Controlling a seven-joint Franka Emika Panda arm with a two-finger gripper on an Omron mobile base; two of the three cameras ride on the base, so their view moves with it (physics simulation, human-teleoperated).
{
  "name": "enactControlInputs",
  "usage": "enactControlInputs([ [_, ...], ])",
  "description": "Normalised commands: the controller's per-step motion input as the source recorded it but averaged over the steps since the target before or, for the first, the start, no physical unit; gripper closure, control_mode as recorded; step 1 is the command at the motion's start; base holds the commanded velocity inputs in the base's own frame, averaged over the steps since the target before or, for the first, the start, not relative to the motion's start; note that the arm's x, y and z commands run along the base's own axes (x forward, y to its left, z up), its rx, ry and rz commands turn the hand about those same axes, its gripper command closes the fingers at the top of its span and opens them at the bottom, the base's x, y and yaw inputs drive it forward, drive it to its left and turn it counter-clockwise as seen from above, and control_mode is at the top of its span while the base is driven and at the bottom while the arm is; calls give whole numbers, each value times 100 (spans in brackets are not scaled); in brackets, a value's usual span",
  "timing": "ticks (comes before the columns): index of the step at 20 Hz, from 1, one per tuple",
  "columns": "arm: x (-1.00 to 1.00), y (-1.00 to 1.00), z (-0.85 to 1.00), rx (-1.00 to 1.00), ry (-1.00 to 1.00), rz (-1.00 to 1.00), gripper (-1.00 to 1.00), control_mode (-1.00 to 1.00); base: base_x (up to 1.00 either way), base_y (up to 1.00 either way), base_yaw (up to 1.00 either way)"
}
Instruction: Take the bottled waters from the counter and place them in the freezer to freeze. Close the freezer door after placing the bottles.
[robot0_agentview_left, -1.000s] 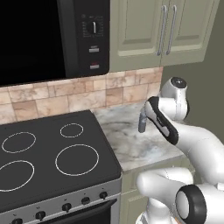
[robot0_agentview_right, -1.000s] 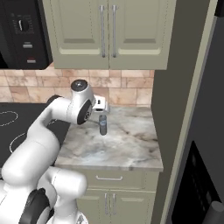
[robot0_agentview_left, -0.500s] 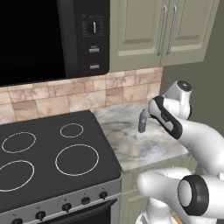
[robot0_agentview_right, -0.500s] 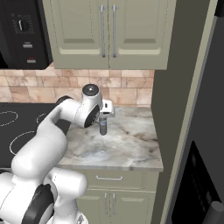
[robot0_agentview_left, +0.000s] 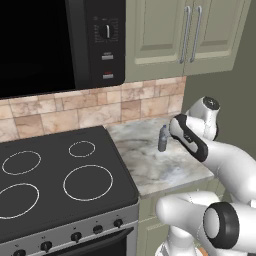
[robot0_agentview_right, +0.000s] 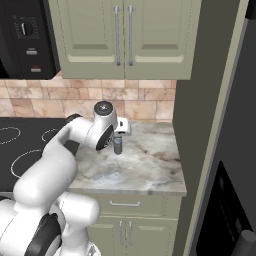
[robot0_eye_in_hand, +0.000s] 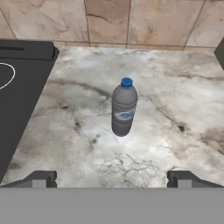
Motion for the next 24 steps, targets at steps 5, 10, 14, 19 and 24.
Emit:
enactControlInputs([
  [5, 12, 0, -7, 0, -1, -1, -100, -100, 0, 0, 0],
  [10, 19, 0, -6, 0, 0, -5, -100, -100, 0, 0, 0],
  [14, 18, 2, -7, 0, 0, -6, -100, -100, 0, 0, 0],
  [19, 14, 7, -15, 2, 0, -5, -100, -100, 0, 0, 0],
  [24, 15, 3, -11, 0, 0, -4, -100, -100, 0, 0, 0],
])
